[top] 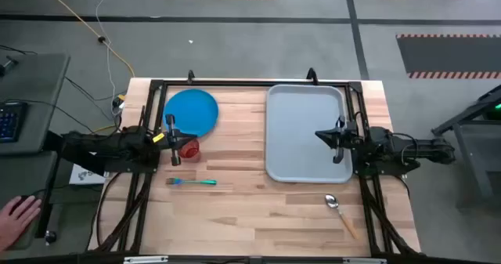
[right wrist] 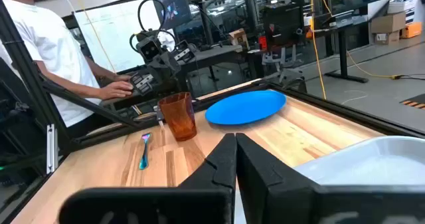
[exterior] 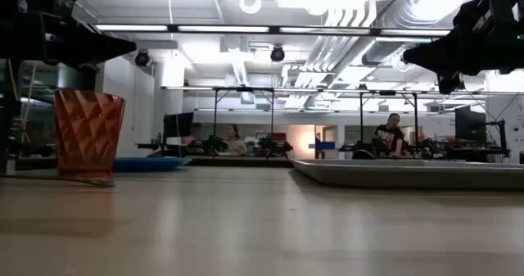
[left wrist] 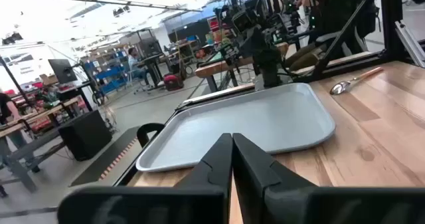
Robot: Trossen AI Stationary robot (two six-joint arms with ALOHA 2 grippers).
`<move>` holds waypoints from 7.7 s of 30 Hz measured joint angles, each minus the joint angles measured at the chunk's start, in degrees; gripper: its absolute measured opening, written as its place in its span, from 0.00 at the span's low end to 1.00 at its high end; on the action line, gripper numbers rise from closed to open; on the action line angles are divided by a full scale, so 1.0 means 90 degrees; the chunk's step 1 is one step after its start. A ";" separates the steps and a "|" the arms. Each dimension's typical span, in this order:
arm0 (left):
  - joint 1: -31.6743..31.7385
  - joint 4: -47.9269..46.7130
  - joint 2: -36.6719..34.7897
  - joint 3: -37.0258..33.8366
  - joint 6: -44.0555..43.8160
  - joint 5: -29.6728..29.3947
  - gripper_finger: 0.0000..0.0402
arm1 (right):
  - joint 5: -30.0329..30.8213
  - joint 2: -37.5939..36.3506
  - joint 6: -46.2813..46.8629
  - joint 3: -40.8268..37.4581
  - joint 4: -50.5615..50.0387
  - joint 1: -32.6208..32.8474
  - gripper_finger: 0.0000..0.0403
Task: Pick and place plate/cup/fork/spoon on tray
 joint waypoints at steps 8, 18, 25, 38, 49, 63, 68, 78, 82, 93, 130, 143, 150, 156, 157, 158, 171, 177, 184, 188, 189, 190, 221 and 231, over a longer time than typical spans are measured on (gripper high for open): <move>0.0000 0.0000 0.0002 0.0000 0.0002 0.0000 0.01 | 0.0002 0.0000 0.0000 0.0002 0.0000 0.0000 0.00; 0.0001 -0.0001 0.0001 0.0000 0.0001 -0.0001 0.01 | 0.0000 0.0000 -0.0002 0.0002 0.0000 0.0002 0.00; 0.0000 -0.0001 0.0002 0.0000 0.0001 0.0000 0.01 | 0.0002 0.0002 0.0000 0.0000 -0.0002 0.0000 0.00; 0.0001 -0.0001 0.0002 0.0000 0.0000 0.0000 0.01 | 0.0002 0.0000 -0.0001 0.0001 0.0000 0.0002 0.00; 0.0001 0.0000 0.0001 0.0000 0.0001 0.0000 0.01 | 0.0002 0.0002 0.0000 0.0002 0.0000 0.0000 0.00; 0.0000 -0.0001 0.0001 0.0000 0.0000 0.0000 0.01 | 0.0002 0.0000 0.0000 0.0002 0.0000 0.0001 0.00; 0.0002 -0.0002 0.0002 0.0000 0.0000 0.0000 0.01 | 0.0002 0.0000 0.0000 0.0000 0.0000 0.0002 0.00; 0.0001 -0.0002 0.0002 0.0000 0.0001 0.0000 0.01 | 0.0000 0.0000 0.0000 0.0000 0.0000 0.0002 0.00; 0.0002 -0.0002 0.0000 0.0000 0.0002 0.0000 0.01 | 0.0001 0.0000 -0.0002 0.0001 -0.0001 0.0000 0.00; 0.0001 0.0000 0.0001 -0.0001 0.0002 0.0000 0.01 | 0.0002 0.0000 0.0000 0.0002 0.0000 0.0002 0.00; 0.0000 -0.0001 0.0001 -0.0002 0.0000 0.0000 0.01 | 0.0002 0.0000 -0.0001 0.0001 -0.0001 0.0001 0.00; 0.0000 -0.0002 0.0001 -0.0001 0.0001 0.0000 0.01 | 0.0001 0.0001 -0.0001 0.0001 -0.0001 0.0002 0.00; 0.0002 0.0000 0.0002 -0.0002 0.0002 0.0000 0.01 | 0.0001 0.0000 0.0000 0.0001 0.0000 0.0001 0.00; 0.0000 0.0000 0.0001 0.0000 0.0001 0.0000 0.01 | 0.0000 0.0000 0.0000 0.0000 0.0000 0.0001 0.00; 0.0001 -0.0001 0.0002 -0.0002 0.0002 0.0000 0.01 | 0.0002 0.0000 0.0000 0.0002 0.0000 0.0002 0.00; 0.0002 -0.0002 0.0001 -0.0001 0.0001 0.0000 0.01 | 0.0000 0.0000 -0.0002 0.0000 -0.0002 0.0002 0.00; 0.0002 0.0000 0.0002 -0.0002 0.0002 0.0000 0.01 | 0.0002 0.0002 -0.0002 0.0000 0.0000 0.0001 0.00; 0.0002 -0.0002 0.0000 0.0000 0.0002 0.0000 0.01 | 0.0001 0.0000 0.0000 0.0002 -0.0001 0.0000 0.00; 0.0001 -0.0001 0.0001 0.0000 0.0000 0.0000 0.01 | 0.0002 0.0000 0.0000 0.0000 -0.0002 0.0000 0.00; 0.0000 0.0000 0.0000 0.0000 0.0002 0.0000 0.01 | 0.0000 0.0000 0.0000 0.0002 0.0000 0.0002 0.00; 0.0002 0.0000 0.0002 -0.0002 0.0002 0.0000 0.01 | 0.0001 0.0001 0.0000 0.0001 0.0000 0.0000 0.00; 0.0000 0.0000 0.0000 -0.0001 0.0002 0.0000 0.01 | 0.0002 0.0002 -0.0001 0.0002 0.0000 0.0000 0.00; 0.0001 -0.0002 0.0002 0.0000 0.0002 0.0000 0.01 | 0.0935 0.0139 0.3510 0.0000 0.3672 -0.0032 0.00; 0.0002 -0.0002 0.0002 0.0000 0.0002 0.0000 0.01 | 0.0180 0.3114 0.4408 0.2339 0.1904 0.0117 0.16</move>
